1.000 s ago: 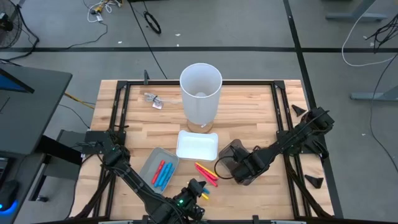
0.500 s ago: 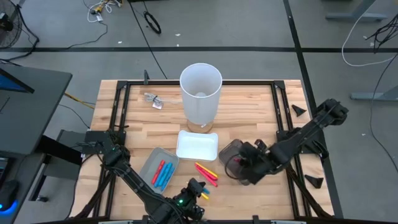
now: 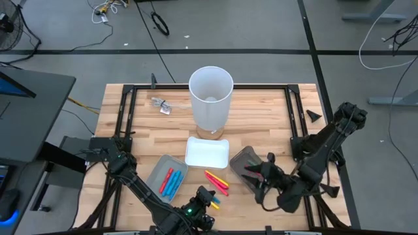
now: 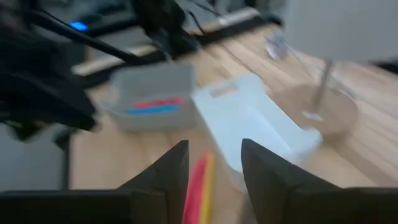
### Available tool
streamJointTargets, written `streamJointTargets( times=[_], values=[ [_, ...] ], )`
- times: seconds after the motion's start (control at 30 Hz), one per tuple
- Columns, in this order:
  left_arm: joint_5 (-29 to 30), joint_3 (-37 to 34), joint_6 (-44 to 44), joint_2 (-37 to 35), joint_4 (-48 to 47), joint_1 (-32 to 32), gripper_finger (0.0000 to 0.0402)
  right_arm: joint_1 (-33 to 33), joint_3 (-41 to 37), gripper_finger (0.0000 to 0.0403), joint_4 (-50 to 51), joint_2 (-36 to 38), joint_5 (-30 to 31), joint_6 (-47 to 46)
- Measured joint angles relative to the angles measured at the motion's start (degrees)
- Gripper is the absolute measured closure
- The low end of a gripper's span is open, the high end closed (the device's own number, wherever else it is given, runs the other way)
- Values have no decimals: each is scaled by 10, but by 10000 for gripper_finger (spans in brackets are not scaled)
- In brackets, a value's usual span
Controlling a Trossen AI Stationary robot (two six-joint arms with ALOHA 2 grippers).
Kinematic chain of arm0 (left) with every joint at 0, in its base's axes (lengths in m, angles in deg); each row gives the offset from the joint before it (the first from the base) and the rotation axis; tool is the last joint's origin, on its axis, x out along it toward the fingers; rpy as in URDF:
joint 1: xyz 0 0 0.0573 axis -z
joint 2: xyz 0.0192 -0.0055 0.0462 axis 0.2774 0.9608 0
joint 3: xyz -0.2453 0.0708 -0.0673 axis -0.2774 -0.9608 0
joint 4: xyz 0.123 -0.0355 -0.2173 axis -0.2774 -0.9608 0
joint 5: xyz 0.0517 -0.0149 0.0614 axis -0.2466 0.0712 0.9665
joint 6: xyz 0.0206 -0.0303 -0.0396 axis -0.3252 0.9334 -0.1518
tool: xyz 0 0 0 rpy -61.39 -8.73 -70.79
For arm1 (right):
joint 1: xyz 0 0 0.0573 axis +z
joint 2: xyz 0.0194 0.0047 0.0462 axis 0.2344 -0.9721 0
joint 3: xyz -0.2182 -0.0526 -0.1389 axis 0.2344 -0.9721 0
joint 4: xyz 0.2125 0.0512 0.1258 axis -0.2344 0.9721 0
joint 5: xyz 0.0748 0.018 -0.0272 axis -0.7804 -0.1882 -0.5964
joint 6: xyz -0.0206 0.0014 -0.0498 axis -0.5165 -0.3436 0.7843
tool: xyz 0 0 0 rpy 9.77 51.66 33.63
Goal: Pick & Place Markers
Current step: Adjust the white bin
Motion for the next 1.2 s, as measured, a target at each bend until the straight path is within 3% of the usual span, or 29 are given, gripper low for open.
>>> streamJointTargets(
  times=[0.17, 0.37, 0.73, 1.2],
  values=[
    [-47, 0, 24, 0, -5, -2, 305, 9, 0, 255, -155, -11, 4, 137],
    [-193, 0, 70, 0, -46, -13, 305, 11, 0, 255, -305, -38, -17, 298],
    [-473, 0, 72, 0, -111, -68, 305, 20, 0, 255, -351, -44, -32, 368],
    [-538, 0, 8, 0, -110, -100, 305, 54, 0, 255, -353, -44, -32, 388]
  ],
)
